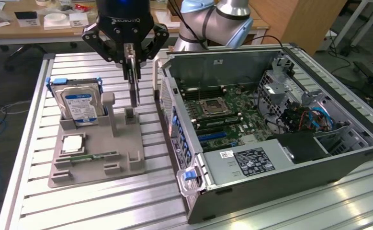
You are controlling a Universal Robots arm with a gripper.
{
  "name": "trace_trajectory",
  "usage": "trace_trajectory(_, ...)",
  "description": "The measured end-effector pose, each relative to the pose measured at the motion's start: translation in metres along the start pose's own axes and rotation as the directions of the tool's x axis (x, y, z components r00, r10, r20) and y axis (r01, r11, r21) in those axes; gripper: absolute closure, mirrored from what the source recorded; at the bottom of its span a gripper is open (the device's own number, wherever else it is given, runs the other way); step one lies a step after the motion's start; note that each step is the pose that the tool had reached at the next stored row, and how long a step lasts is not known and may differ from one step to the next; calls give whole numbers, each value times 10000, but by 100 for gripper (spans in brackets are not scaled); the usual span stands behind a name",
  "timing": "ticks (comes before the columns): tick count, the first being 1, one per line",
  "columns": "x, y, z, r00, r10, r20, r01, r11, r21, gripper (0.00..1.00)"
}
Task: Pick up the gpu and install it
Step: 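Pick up the gpu and move the gpu toward the slot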
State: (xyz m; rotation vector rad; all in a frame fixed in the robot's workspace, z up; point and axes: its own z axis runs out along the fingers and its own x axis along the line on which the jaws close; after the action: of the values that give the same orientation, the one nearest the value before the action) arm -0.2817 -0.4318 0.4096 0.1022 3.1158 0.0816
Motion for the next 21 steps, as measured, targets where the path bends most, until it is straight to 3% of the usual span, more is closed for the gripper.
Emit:
trace_trajectory(11, -232, 15, 6, 10000, 0, -1, 0, 10000, 0, 73)
trace_trajectory(21, -506, 33, 13, 10000, 0, -1, 0, 10000, 0, 73)
